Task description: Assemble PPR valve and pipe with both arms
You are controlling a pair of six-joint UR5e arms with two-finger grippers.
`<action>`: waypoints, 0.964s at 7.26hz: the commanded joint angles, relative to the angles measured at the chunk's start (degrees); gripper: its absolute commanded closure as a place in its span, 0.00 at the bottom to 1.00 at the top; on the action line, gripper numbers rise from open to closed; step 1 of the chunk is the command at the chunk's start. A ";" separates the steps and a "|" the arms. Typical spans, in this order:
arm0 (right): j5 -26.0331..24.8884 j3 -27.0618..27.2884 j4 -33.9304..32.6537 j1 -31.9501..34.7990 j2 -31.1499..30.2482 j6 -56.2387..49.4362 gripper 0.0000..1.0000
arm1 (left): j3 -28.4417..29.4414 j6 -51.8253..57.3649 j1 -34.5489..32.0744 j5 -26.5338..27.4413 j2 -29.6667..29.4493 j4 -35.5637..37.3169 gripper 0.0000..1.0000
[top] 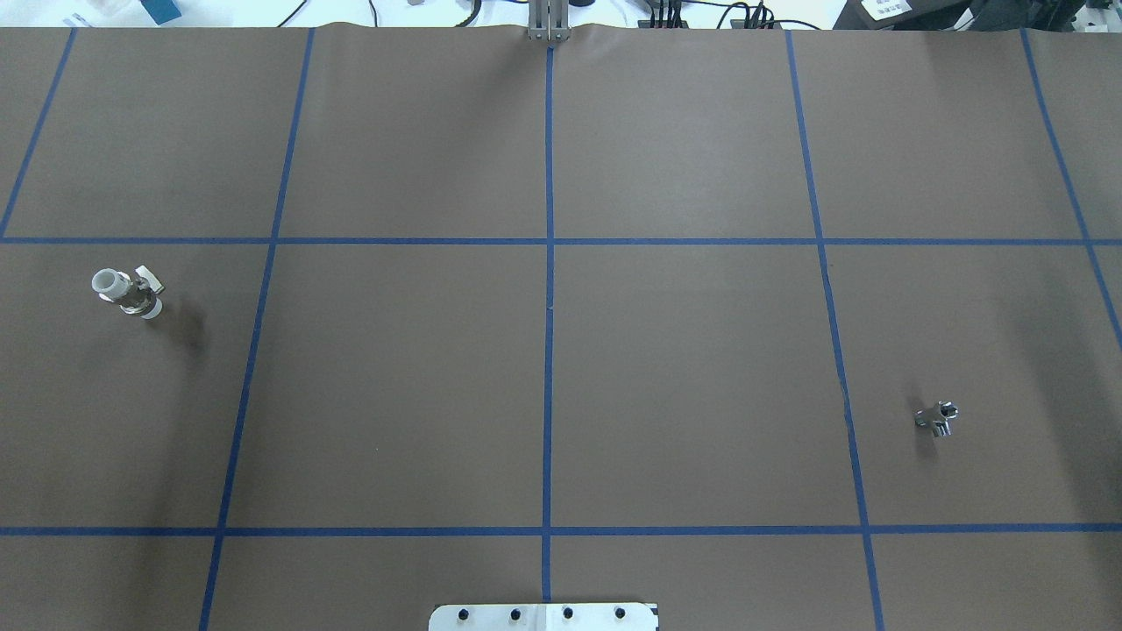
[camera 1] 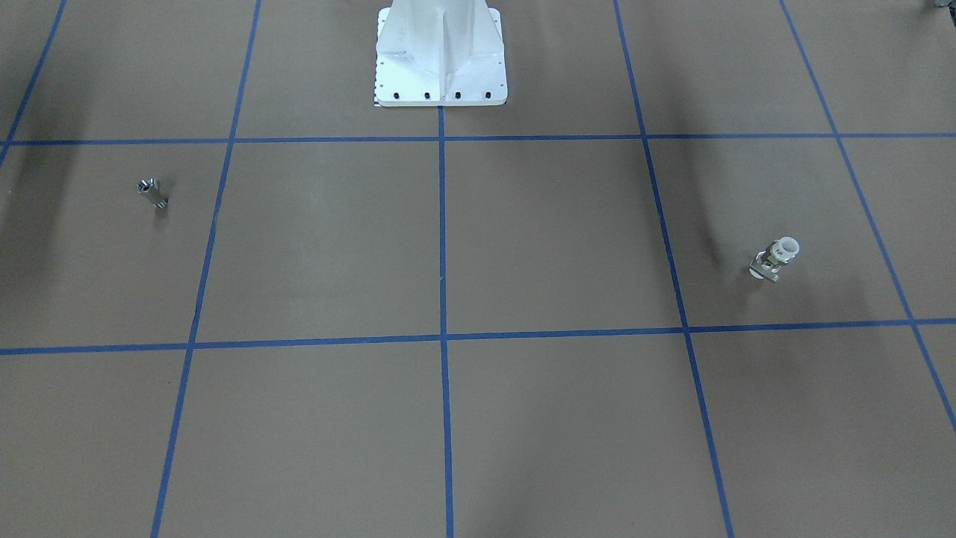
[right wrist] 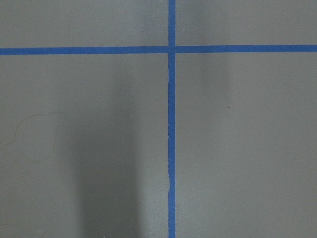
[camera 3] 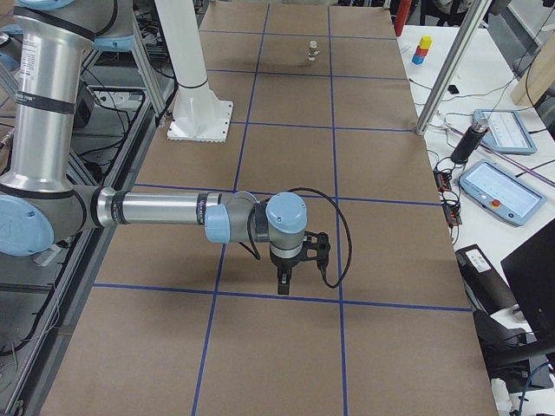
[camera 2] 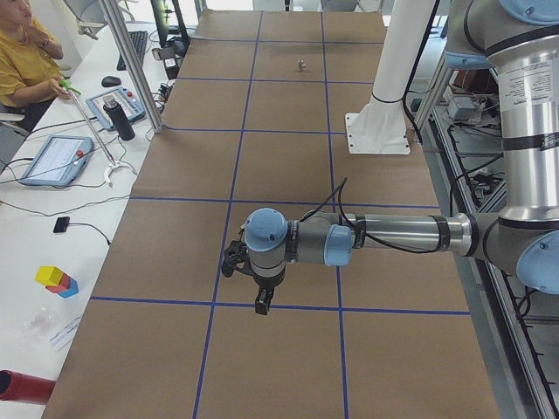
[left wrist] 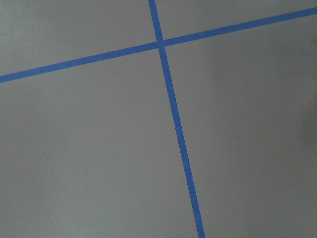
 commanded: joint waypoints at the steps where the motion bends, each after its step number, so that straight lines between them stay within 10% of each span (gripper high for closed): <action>1: 0.00 -0.22 0.16 -0.01 -0.14 0.02 0.00 | -0.44 -0.44 0.09 -0.57 -0.35 0.09 0.00; 7: 0.00 -0.22 0.42 -0.01 -0.40 0.11 0.00 | -1.50 -0.62 0.18 -0.40 -2.89 -0.70 0.00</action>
